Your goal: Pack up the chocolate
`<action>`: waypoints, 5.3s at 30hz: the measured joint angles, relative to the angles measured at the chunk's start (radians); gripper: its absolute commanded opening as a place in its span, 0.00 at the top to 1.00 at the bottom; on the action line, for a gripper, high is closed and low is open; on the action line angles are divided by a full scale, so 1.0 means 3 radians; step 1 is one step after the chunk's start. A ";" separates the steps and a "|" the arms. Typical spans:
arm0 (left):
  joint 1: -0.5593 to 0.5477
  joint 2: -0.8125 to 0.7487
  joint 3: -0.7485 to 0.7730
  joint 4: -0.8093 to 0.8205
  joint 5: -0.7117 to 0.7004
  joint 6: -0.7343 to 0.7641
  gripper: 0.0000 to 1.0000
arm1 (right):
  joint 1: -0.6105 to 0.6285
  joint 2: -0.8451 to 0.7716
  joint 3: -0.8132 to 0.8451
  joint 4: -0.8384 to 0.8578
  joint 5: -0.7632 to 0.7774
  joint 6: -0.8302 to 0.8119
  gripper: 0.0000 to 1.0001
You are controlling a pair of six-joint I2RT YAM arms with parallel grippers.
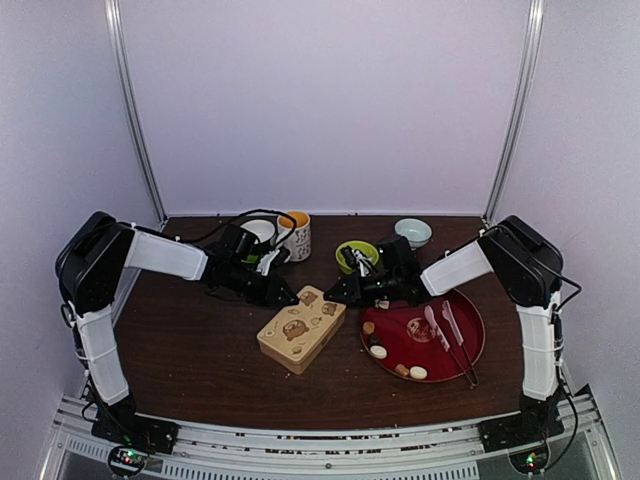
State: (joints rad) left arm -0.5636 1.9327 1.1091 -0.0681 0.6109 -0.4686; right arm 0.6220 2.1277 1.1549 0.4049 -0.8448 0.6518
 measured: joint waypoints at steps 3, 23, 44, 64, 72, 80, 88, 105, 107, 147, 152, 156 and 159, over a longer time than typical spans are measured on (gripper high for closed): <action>0.0003 0.0004 0.0001 0.0005 0.0008 0.0001 0.74 | 0.0013 -0.0038 -0.0010 -0.0062 0.0055 -0.0061 0.75; -0.0043 -0.0910 -0.0184 -0.0506 -0.0655 0.0135 0.86 | 0.0120 -0.0923 -0.0195 -0.1076 0.0857 -0.0587 1.00; -0.0045 -0.1539 -0.1297 0.0120 -0.0083 -0.0102 1.00 | 0.0263 -0.0656 -0.0884 0.0811 0.0449 0.0337 1.00; -0.0047 -0.1212 -0.1499 0.0727 0.0041 -0.0278 1.00 | 0.0538 -0.0860 -0.0984 0.0572 0.0373 0.0193 1.00; -0.0043 -0.1367 -0.1348 0.0668 0.0047 -0.0264 1.00 | 0.0534 -0.0641 -0.0961 0.0635 0.0422 0.0203 1.00; -0.0037 -0.0754 -0.1076 0.0849 0.0069 -0.0262 1.00 | 0.0671 -0.0842 -0.1152 0.0828 0.0354 0.0323 1.00; -0.0031 -0.0815 -0.1038 0.0664 0.0090 -0.0201 1.00 | 0.0886 -0.0631 -0.1043 0.1183 0.0266 0.0479 1.00; -0.0031 -0.1094 -0.1399 0.0646 0.0084 -0.0179 1.00 | 0.1087 -0.0585 -0.0716 0.0615 0.0187 0.0146 1.00; -0.0032 -0.1148 -0.1418 0.0642 0.0074 -0.0175 1.00 | 0.1146 -0.0580 -0.0624 0.0519 0.0168 0.0086 1.00; 0.0324 -0.3676 -0.1757 -0.0216 -0.2548 0.0226 0.09 | -0.0430 -0.3435 -0.2185 0.0031 0.1989 -0.0851 0.22; 0.0674 -0.3724 -0.1881 -0.0206 -0.3141 0.0123 0.02 | -0.0552 -0.3754 -0.2327 -0.0123 0.2572 -0.1048 0.00; 0.0689 -0.3741 -0.1942 -0.0150 -0.3515 0.0233 0.02 | -0.0584 -0.3841 -0.2322 -0.0292 0.3099 -0.1198 0.00; 0.0689 -0.3787 -0.2082 0.0163 -0.3797 0.0434 0.02 | -0.0599 -0.3833 -0.2282 -0.0430 0.3501 -0.1334 0.00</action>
State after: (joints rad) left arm -0.3569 0.7967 0.4847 -0.0193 -0.5282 -0.3386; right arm 0.4423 0.9779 0.4702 0.2760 0.2054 0.2516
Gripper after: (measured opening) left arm 0.977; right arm 0.999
